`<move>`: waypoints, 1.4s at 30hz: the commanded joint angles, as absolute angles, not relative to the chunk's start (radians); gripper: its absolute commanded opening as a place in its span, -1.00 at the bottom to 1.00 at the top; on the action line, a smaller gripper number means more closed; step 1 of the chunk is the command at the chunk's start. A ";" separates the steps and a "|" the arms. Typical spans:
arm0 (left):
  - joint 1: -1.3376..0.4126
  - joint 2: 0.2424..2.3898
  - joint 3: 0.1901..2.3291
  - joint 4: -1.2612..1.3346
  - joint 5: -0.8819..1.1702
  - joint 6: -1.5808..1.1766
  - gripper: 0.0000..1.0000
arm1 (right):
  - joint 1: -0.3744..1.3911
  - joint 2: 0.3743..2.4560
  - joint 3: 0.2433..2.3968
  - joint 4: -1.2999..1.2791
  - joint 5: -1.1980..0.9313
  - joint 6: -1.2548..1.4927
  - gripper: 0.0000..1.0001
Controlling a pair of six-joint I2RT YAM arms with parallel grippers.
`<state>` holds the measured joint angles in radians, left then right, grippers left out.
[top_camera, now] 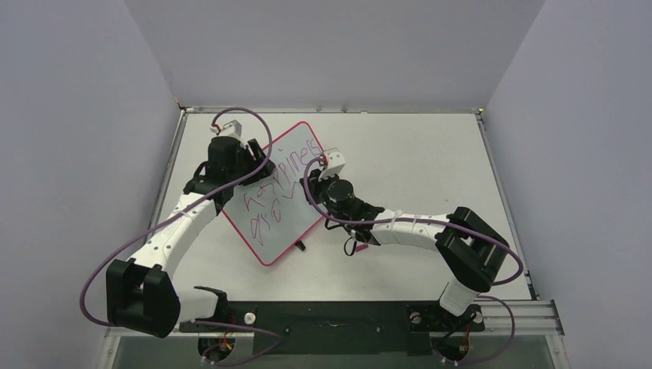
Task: Write a sentence on the whiteboard
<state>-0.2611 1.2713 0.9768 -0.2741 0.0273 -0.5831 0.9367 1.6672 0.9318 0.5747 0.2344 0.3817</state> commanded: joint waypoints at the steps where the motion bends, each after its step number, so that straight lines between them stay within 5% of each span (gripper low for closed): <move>1: -0.267 1.257 0.982 -0.273 0.035 -0.508 -0.08 | 0.934 1.657 0.869 0.586 0.215 0.414 -1.00; 27: -0.267 1.247 0.979 -0.278 0.038 -0.511 -0.08 | 0.886 1.663 0.977 0.493 0.239 0.363 -1.00; 42: -0.272 1.233 0.978 -0.284 0.038 -0.508 -0.08 | 0.900 1.335 0.616 0.671 0.268 0.478 -1.00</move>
